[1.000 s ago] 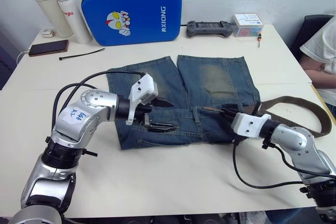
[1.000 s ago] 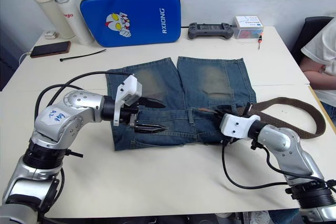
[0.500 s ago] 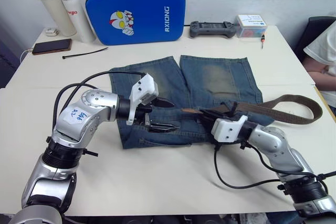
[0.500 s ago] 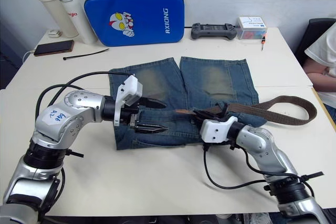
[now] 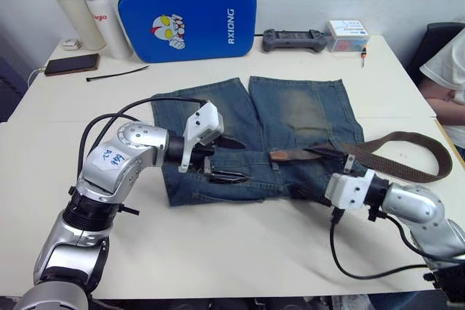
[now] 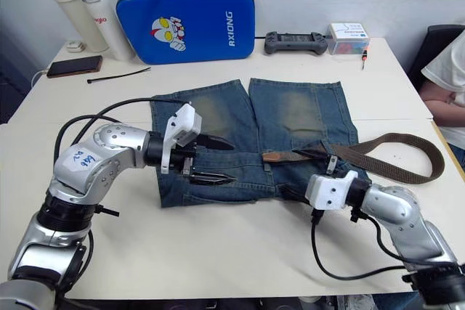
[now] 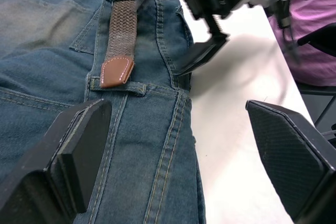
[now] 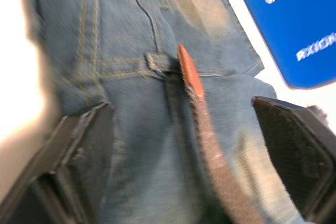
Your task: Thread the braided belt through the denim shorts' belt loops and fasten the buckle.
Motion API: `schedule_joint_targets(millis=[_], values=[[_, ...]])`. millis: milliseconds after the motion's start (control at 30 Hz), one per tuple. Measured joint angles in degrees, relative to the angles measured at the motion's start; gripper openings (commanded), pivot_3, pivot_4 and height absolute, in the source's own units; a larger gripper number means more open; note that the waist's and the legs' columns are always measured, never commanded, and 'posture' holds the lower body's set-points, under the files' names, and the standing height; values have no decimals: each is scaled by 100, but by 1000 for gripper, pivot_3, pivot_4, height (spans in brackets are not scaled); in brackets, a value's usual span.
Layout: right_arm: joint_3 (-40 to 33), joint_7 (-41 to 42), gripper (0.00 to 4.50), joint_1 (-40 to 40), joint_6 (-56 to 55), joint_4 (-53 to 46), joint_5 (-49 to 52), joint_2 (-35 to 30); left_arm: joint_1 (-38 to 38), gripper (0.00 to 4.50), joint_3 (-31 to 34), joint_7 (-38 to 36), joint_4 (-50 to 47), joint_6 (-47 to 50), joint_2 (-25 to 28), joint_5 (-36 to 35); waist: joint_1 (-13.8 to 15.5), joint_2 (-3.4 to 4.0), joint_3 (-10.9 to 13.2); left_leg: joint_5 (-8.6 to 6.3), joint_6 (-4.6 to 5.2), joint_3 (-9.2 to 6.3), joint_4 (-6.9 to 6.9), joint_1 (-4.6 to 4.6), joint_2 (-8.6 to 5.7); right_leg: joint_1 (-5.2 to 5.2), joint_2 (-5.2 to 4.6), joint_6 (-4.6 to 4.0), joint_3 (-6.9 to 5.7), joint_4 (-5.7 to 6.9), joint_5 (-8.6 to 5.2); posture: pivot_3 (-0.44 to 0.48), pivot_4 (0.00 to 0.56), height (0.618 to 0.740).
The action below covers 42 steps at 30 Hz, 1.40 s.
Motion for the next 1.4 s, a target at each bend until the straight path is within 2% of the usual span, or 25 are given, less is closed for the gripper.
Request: schedule_joint_targets(millis=[100,200,267,333,400,433,533,567,767,1300,1400], values=[[-387,-1035,4459,242,2666,-1001,2399,515,-8,4500,-11,-18,48,-15,-12,12,-23,0,0,1,-3,-3,0,2,4,-1,-1,-1,-3,4,0,0,150,740],[-748,-2534,4459,517,4241,-1629,5117,628,-12,4500,-14,-25,60,-20,1,29,-12,0,0,2,-4,-11,-4,0,5,-1,-2,-3,-10,-8,-1,0,150,740],[-874,-3386,4459,662,4789,-1845,6911,482,-12,4500,-14,-27,63,-22,5,36,-14,0,0,0,-1,-9,-3,-2,4,1,-5,-3,-10,-25,-1,0,150,740],[-984,-3989,4459,690,4910,-1888,8035,448,-12,4500,-15,-27,63,-22,13,41,-17,-2,0,-3,4,-11,-2,-2,4,5,-3,-2,-11,-35,-1,0,150,740],[-1047,-4995,4459,612,4691,-1799,9365,739,-12,4500,-14,-29,62,-23,26,41,-25,-2,0,-10,18,-11,-2,0,4,6,-2,-2,-11,-34,-1,0,150,740],[-1046,-5343,4459,553,4577,-1723,9674,920,-12,4500,-14,-28,61,-23,29,41,-26,-2,0,-10,17,-10,-1,-1,4,4,-1,-2,-11,-33,-1,0,150,740],[-1007,-6255,4459,328,4317,-1454,10086,1518,-12,4500,-14,-23,56,-23,42,42,-29,-2,-1,-9,17,-7,-3,-2,4,1,-1,-2,-9,-33,-1,0,150,740],[-953,-6711,4459,123,4225,-1324,10141,1991,-11,4500,-12,-19,54,-23,53,44,-40,-2,-1,-9,16,-7,-4,-3,5,-2,1,-2,-9,-31,-1,0,150,740],[-889,-7516,4459,-179,4187,-1092,10166,2720,-10,4500,-3,-8,48,-21,119,44,-32,3,0,-9,16,-7,-9,-7,4,-6,-3,-2,-8,-27,-1,0,150,740],[-1180,-7742,4459,-524,3976,-562,9889,2938,1,4500,16,112,-122,7,157,37,-49,3,0,-11,21,-6,-12,-7,5,-8,-1,-2,-8,-30,-1,0,150,740],[-1178,-7665,3730,-620,3958,-431,9739,3100,1,4500,18,119,-123,15,158,35,-61,3,0,-12,22,-7,-12,-6,5,-8,-1,-2,-8,-33,-1,0,150,740]])
